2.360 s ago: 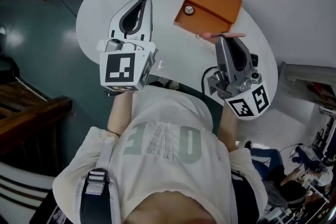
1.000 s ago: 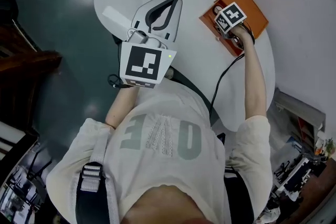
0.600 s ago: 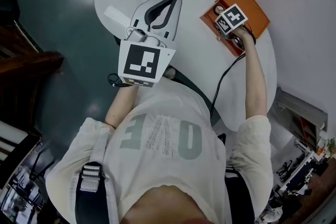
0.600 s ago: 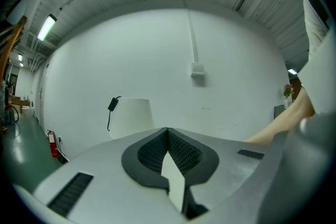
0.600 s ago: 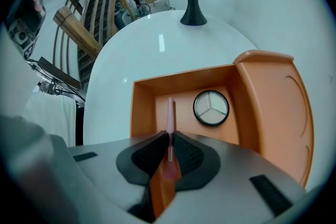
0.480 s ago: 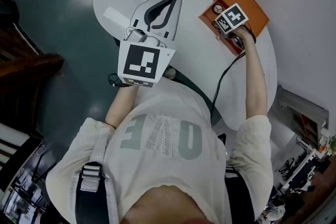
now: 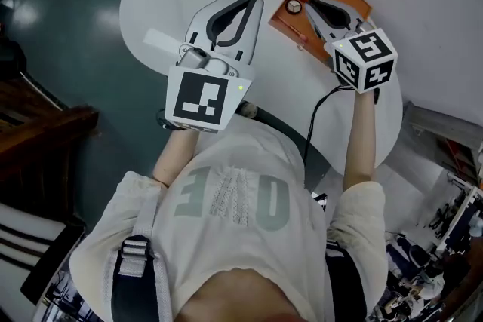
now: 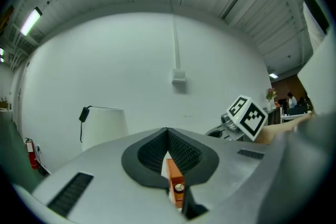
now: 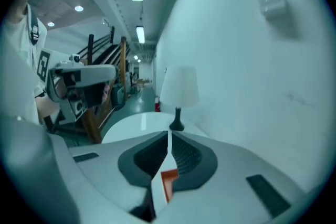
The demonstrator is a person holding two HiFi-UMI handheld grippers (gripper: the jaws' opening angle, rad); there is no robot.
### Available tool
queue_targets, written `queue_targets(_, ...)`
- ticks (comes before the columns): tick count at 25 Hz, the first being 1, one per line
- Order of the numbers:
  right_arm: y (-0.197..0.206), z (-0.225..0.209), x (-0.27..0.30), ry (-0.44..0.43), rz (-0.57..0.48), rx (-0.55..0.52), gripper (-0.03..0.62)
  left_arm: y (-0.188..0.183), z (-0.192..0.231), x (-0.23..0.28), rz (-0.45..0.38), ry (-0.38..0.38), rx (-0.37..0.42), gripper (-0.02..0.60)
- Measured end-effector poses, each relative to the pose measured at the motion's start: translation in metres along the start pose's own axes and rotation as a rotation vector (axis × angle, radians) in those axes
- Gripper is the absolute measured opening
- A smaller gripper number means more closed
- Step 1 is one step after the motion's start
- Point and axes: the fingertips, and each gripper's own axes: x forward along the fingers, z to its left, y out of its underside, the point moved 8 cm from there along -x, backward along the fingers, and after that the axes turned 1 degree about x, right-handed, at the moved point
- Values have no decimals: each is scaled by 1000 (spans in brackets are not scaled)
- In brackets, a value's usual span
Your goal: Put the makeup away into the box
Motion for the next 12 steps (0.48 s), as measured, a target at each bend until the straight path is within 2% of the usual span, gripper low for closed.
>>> queue_targets(2, -18, 13, -34, 142, -156, 5, 5, -9, -9, 5, -23, 39, 1, 8)
queue_targets(6, -33, 45, -94, 405, -423, 54, 5, -24, -32, 15, -55, 144, -2, 8)
queue_targets(9, -32, 67, -126, 548, -560, 97, 5, -32, -53, 20, -74, 207, -3, 7)
queue_targets(12, -26, 83, -147, 634, -643, 146, 5, -35, -68, 21, -81, 248, -17, 8)
